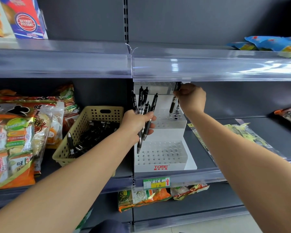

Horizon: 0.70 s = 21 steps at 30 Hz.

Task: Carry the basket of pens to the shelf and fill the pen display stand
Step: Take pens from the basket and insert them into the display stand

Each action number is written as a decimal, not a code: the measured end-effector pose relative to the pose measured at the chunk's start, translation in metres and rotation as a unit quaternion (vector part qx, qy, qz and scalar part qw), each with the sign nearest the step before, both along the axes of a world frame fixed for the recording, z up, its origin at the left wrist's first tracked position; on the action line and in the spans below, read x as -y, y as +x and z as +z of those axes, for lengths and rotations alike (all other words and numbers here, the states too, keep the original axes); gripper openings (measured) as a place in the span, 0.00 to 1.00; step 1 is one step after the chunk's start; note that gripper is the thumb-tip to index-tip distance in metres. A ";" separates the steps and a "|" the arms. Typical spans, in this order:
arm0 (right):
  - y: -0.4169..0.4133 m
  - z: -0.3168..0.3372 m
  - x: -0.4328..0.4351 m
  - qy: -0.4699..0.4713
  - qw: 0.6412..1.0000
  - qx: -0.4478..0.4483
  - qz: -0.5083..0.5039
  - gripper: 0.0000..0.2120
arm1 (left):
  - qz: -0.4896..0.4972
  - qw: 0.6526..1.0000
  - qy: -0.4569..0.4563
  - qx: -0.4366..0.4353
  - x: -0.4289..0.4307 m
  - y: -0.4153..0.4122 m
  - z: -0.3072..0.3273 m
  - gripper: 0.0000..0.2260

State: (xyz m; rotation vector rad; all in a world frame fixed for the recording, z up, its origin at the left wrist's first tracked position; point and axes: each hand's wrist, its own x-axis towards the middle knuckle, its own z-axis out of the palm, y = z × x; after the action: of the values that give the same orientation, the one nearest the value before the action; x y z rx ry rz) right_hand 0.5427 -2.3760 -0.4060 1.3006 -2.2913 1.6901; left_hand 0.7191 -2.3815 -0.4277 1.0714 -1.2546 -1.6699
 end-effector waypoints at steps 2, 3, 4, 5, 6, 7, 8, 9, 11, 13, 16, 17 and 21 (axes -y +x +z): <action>-0.001 -0.001 0.000 -0.005 1.000 -0.007 -0.017 0.05 | -0.005 1.000 0.000 -0.001 0.001 0.000 0.000 0.05; -0.001 -0.001 0.000 -0.008 1.000 -0.006 -0.026 0.05 | -0.006 1.000 0.000 -0.001 0.001 0.000 0.000 0.04; -0.002 0.000 0.001 -0.011 0.999 -0.005 -0.032 0.04 | -0.006 1.000 -0.001 0.000 0.001 -0.001 -0.001 0.04; -0.002 0.000 0.001 -0.014 0.999 -0.002 -0.036 0.04 | -0.006 1.000 -0.001 0.000 0.001 -0.002 -0.001 0.04; -0.002 0.000 0.002 -0.016 0.999 -0.002 -0.038 0.04 | -0.006 1.000 -0.001 0.001 0.001 -0.002 -0.002 0.04; -0.003 0.000 0.003 -0.017 0.999 -0.005 -0.039 0.04 | -0.006 1.000 0.000 0.002 0.001 -0.003 -0.002 0.04; -0.002 0.000 0.003 -0.016 0.999 -0.010 -0.040 0.04 | -0.006 1.000 0.000 0.002 0.001 -0.003 -0.003 0.04; -0.002 -0.001 0.004 -0.013 0.999 -0.016 -0.039 0.04 | -0.005 1.000 0.001 0.002 0.001 -0.003 -0.003 0.04; -0.001 -0.003 0.005 -0.005 0.999 -0.022 -0.036 0.04 | -0.005 1.000 0.001 0.001 0.001 -0.002 -0.004 0.04; 0.000 -0.003 0.006 0.008 0.999 -0.029 -0.035 0.05 | -0.007 1.000 0.001 0.000 0.002 -0.001 -0.004 0.04; 0.001 -0.005 0.006 0.017 0.999 -0.029 -0.035 0.06 | -0.007 1.000 -0.001 0.000 0.003 -0.001 -0.003 0.04; 0.001 -0.006 0.006 0.016 0.999 -0.024 -0.034 0.05 | -0.007 1.000 -0.001 -0.001 0.003 -0.001 -0.003 0.04; 0.002 -0.010 0.008 0.058 0.997 -0.029 -0.043 0.05 | -0.005 1.000 0.001 0.001 0.003 -0.001 -0.004 0.10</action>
State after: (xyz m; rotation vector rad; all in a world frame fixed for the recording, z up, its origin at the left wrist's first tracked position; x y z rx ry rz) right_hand 0.5450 -2.3843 -0.4164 1.2313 -2.4074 1.4947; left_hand 0.7181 -2.3846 -0.4313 1.0703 -1.2617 -1.6781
